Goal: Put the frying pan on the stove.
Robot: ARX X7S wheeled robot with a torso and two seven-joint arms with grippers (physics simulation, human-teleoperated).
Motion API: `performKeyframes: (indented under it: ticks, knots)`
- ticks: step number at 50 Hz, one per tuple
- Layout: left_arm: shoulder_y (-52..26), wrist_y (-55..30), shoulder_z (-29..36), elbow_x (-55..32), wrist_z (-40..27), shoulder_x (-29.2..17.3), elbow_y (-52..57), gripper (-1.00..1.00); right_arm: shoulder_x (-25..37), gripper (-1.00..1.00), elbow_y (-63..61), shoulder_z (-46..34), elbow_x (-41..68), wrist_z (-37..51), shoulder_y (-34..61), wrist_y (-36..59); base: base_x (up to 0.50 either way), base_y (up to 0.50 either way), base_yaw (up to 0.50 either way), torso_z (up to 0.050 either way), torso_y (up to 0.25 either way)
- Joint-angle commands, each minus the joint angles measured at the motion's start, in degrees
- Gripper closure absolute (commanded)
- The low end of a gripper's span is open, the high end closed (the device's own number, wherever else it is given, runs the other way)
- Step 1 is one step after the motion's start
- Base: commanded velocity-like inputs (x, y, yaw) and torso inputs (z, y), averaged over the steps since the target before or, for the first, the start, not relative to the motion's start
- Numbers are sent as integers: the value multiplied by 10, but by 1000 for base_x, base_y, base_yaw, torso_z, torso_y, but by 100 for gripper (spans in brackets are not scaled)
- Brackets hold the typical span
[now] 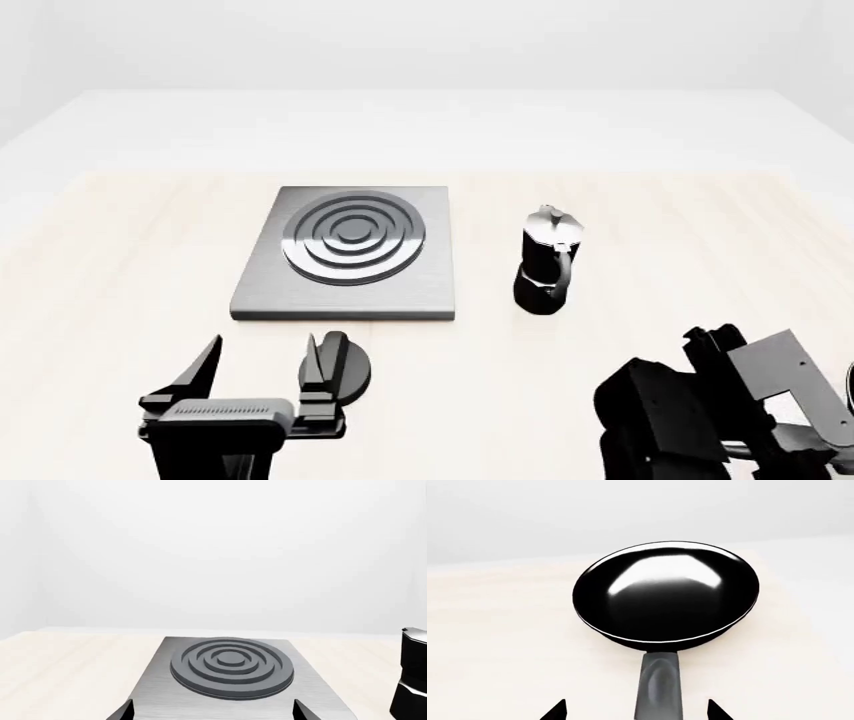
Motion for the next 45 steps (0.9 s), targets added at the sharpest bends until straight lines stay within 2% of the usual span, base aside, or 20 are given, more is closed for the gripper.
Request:
performKeyframes:
  ticks: [1, 45]
  knots:
    - [0, 0, 2, -2, -3, -2, 0, -100, 4, -100, 18, 2, 1, 12, 8, 7, 0, 0, 0, 0, 0]
    - [-2, 6, 12, -5, -12, -9, -2, -100, -3, -100, 74, 40, 80, -12, 10, 1, 0, 0, 0, 0, 0]
